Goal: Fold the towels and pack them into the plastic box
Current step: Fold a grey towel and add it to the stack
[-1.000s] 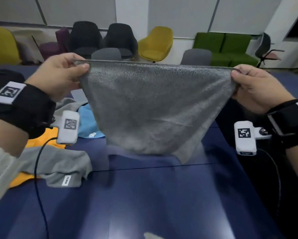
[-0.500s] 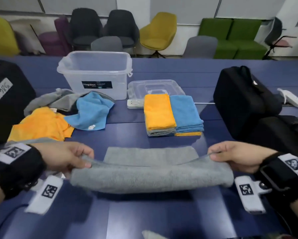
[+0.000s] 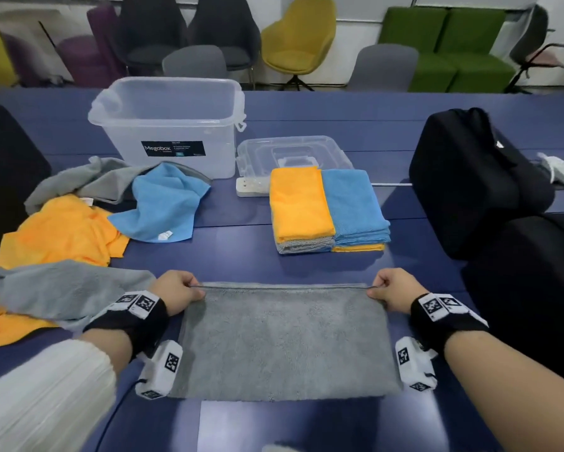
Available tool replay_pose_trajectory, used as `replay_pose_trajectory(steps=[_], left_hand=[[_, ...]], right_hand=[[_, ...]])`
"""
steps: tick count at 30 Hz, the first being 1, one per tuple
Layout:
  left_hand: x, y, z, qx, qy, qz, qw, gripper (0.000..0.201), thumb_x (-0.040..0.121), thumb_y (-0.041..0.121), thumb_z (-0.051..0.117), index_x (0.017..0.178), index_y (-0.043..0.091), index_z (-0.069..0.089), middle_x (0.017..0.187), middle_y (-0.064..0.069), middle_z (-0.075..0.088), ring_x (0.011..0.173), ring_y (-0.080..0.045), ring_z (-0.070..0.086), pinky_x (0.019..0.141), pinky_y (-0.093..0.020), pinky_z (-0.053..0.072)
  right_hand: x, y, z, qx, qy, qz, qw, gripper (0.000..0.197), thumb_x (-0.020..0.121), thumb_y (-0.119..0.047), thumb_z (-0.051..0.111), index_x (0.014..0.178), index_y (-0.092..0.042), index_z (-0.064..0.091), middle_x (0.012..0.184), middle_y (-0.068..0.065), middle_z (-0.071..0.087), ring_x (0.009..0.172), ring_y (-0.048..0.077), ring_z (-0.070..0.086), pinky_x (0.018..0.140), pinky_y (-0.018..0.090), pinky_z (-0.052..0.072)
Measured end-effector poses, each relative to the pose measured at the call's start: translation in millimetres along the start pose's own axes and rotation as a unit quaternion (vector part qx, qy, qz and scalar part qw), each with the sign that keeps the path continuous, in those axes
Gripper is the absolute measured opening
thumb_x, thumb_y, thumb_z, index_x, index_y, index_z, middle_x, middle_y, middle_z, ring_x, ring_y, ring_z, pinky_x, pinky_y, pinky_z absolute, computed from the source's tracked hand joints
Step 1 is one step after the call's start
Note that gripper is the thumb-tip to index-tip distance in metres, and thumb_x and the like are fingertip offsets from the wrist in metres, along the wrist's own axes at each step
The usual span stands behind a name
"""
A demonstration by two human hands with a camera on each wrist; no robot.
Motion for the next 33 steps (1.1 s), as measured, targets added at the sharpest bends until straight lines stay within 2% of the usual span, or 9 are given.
replay_pose_trajectory(steps=[4, 10, 14, 17, 22, 24, 28, 31, 33], left_hand=[[6.6, 3.5, 0.3, 0.014, 0.007, 0.003, 1.000, 0.015, 0.084, 0.018, 0.068, 0.073, 0.009, 0.065, 0.072, -0.005, 0.062, 0.066, -0.017, 0.055, 0.061, -0.023, 0.041], [15.6, 3.1, 3.1, -0.003, 0.025, -0.007, 1.000, 0.026, 0.085, 0.013, 0.068, 0.064, 0.013, 0.052, 0.067, -0.004, 0.054, 0.065, -0.019, 0.050, 0.061, -0.026, 0.037], [17.5, 4.8, 5.2, 0.037, 0.019, 0.001, 0.999, 0.016, 0.083, 0.010, 0.068, 0.070, 0.012, 0.058, 0.070, -0.004, 0.055, 0.068, -0.018, 0.051, 0.058, -0.023, 0.037], [17.1, 7.1, 3.6, 0.041, 0.013, 0.018, 0.999, 0.015, 0.079, 0.004, 0.069, 0.076, 0.012, 0.057, 0.073, -0.002, 0.056, 0.069, -0.017, 0.052, 0.058, -0.020, 0.037], [16.5, 12.7, -6.7, 0.015, 0.021, 0.039, 0.999, 0.029, 0.070, -0.001, 0.078, 0.075, 0.016, 0.055, 0.070, 0.001, 0.053, 0.063, -0.016, 0.049, 0.057, -0.021, 0.037], [16.4, 12.6, -17.2, -0.046, 0.036, 0.037, 0.998, 0.032, 0.066, -0.002, 0.082, 0.081, 0.015, 0.060, 0.075, 0.000, 0.058, 0.069, -0.016, 0.053, 0.061, -0.020, 0.040], [11.8, 21.9, -39.0, -0.122, 0.023, 0.065, 0.990, 0.014, 0.068, 0.003, 0.083, 0.070, 0.009, 0.071, 0.071, -0.009, 0.069, 0.064, -0.013, 0.058, 0.066, -0.023, 0.046], [2.5, 26.3, -51.9, -0.264, 0.004, 0.067, 0.962, 0.017, 0.080, -0.003, 0.069, 0.067, 0.006, 0.063, 0.055, 0.000, 0.062, 0.052, -0.011, 0.053, 0.048, -0.015, 0.044], [-6.2, 30.5, -57.1, -0.324, -0.024, 0.066, 0.944, 0.016, 0.084, -0.004, 0.062, 0.071, 0.004, 0.057, 0.056, 0.001, 0.062, 0.060, -0.015, 0.054, 0.051, -0.016, 0.048]], right_hand=[[7.6, 3.5, 3.8, -0.043, 0.023, 0.022, 0.999, 0.030, 0.083, -0.017, 0.070, 0.063, -0.014, 0.048, 0.067, 0.001, 0.055, 0.062, 0.018, 0.053, 0.055, 0.025, 0.039], [13.1, -8.6, 8.1, -0.115, 0.013, 0.025, 0.993, 0.022, 0.091, -0.018, 0.057, 0.074, -0.014, 0.043, 0.081, 0.005, 0.053, 0.080, 0.025, 0.052, 0.064, 0.030, 0.036], [17.5, -14.6, 18.4, -0.164, -0.016, -0.013, 0.986, 0.011, 0.090, -0.018, 0.054, 0.098, -0.017, 0.047, 0.096, 0.005, 0.059, 0.091, 0.029, 0.059, 0.075, 0.033, 0.046], [14.7, -18.5, 29.0, -0.197, -0.047, -0.039, 0.978, 0.014, 0.089, -0.016, 0.051, 0.080, -0.022, 0.042, 0.086, 0.004, 0.049, 0.088, 0.030, 0.055, 0.069, 0.032, 0.039], [13.0, -22.6, 9.2, -0.111, 0.000, -0.068, 0.992, 0.028, 0.080, -0.011, 0.063, 0.067, -0.019, 0.040, 0.081, 0.003, 0.046, 0.067, 0.012, 0.043, 0.057, 0.024, 0.033], [12.0, -24.4, -5.7, -0.041, 0.020, -0.081, 0.996, 0.032, 0.078, -0.007, 0.067, 0.065, -0.017, 0.040, 0.071, 0.002, 0.048, 0.062, 0.014, 0.042, 0.056, 0.027, 0.035], [4.9, -33.6, -44.3, 0.069, 0.060, -0.135, 0.987, 0.041, 0.074, -0.002, 0.075, 0.062, -0.016, 0.039, 0.062, -0.004, 0.045, 0.059, 0.012, 0.038, 0.057, 0.028, 0.033], [-5.0, -40.9, -60.5, 0.125, 0.014, -0.164, 0.978, 0.042, 0.074, 0.000, 0.077, 0.061, -0.014, 0.040, 0.052, -0.008, 0.046, 0.053, 0.009, 0.037, 0.053, 0.023, 0.033], [-15.3, -41.7, -64.7, 0.190, -0.053, -0.155, 0.968, 0.040, 0.067, -0.006, 0.081, 0.061, -0.014, 0.043, 0.052, -0.003, 0.045, 0.053, 0.012, 0.037, 0.050, 0.018, 0.033]])
Point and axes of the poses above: each hand's wrist, its own x-axis towards the middle knuckle, its own z-axis out of the palm, y = z × x, the point moved 10 cm from there along x, towards the middle knuckle
